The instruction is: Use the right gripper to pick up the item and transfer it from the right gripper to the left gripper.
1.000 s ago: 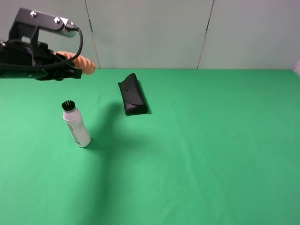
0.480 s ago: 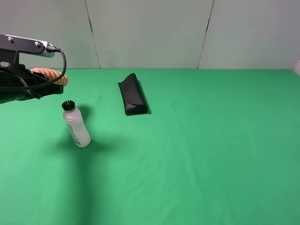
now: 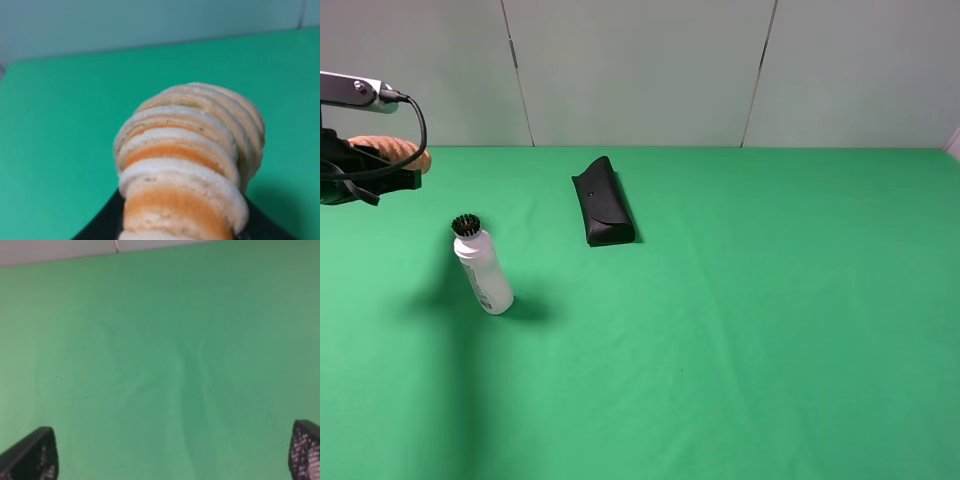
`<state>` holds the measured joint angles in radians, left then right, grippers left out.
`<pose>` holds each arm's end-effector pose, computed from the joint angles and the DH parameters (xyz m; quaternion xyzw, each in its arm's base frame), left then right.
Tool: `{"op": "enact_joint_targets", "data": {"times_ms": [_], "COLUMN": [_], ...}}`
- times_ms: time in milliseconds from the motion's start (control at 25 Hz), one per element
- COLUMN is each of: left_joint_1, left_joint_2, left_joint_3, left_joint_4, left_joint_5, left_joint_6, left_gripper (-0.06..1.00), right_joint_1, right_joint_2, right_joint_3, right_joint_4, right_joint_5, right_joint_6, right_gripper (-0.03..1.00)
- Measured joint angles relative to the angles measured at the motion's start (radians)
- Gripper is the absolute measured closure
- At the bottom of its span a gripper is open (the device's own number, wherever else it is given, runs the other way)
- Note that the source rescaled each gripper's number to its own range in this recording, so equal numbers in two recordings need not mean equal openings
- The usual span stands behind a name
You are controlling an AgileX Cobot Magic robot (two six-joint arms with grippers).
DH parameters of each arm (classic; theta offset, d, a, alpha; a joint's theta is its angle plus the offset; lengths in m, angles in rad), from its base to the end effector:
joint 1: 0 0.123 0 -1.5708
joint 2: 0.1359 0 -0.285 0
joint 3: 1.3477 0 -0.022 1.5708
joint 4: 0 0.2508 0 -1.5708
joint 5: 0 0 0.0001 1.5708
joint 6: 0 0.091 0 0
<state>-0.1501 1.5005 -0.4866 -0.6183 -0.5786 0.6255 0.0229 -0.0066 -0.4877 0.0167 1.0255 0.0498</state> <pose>0.2664 -0.0112 0.1834 0.0135 0.8371 0.1191 0.5337 -0.0030 0.0012 0.2767 0.0112 0.8453 0.0277 0.5334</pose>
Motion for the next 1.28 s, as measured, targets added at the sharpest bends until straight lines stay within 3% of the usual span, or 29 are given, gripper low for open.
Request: {"op": "enact_joint_targets", "data": {"times_ms": [280,560,880,960,1120,1160,1280], "left_joint_1": [0.001,0.001,0.001,0.001,0.001,0.001,0.001], "left_joint_2": [0.176,0.294,0.331,0.331,0.331,0.331,0.331], "left_joint_3": [0.000,0.001,0.001,0.001,0.001,0.001,0.001], "left_joint_4": [0.063,0.244,0.258,0.258,0.259,0.260,0.260], "left_joint_5": [-0.131,-0.247,-0.283,-0.286,-0.300,-0.303,-0.307], "left_joint_6": [-0.085,-0.202,-0.232,-0.234,-0.234,-0.234,-0.234], "left_gripper": [0.93,0.94,0.92,0.74,0.19,0.10,-0.01], "right_joint_1": [0.000,0.000,0.000,0.000,0.000,0.000,0.000], "right_joint_2": [0.000,0.000,0.000,0.000,0.000,0.000,0.000], "right_joint_3": [0.000,0.000,0.000,0.000,0.000,0.000,0.000], "right_joint_4": [0.000,0.000,0.000,0.000,0.000,0.000,0.000], "right_joint_5": [0.000,-0.001,-0.001,-0.001,-0.001,-0.001,-0.001], "right_joint_6": [0.000,0.000,0.000,0.000,0.000,0.000,0.000], "right_gripper": [-0.03,-0.03,-0.03,-0.03,-0.03,-0.03,-0.03]}}
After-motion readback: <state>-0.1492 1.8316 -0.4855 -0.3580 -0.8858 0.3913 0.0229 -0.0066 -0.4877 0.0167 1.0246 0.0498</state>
